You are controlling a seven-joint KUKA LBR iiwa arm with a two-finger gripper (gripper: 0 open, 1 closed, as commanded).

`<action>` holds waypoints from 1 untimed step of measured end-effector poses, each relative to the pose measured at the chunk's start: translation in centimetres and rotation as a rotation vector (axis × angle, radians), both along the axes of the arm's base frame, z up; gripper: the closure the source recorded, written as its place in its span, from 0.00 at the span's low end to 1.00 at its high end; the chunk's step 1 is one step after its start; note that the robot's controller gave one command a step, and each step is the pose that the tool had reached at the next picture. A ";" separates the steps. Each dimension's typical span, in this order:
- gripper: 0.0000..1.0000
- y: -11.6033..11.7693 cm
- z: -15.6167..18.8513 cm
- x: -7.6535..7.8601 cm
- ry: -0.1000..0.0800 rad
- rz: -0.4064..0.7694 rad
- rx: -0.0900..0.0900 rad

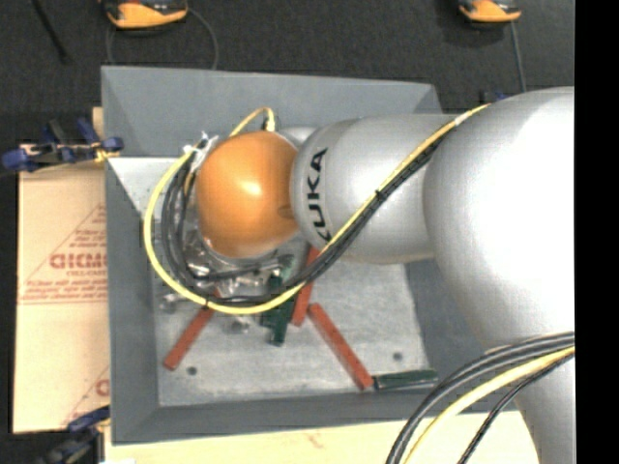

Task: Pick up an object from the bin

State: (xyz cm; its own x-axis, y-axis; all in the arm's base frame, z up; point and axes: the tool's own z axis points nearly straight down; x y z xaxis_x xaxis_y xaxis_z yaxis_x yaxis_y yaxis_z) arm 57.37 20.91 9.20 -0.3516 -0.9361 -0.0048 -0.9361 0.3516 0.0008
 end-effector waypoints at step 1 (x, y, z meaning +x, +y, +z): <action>1.00 0.0 0.0 0.0 0.001 -0.001 0.000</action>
Offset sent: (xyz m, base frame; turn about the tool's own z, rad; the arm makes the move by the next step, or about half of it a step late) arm 0.0000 0.0000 0.0000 0.0000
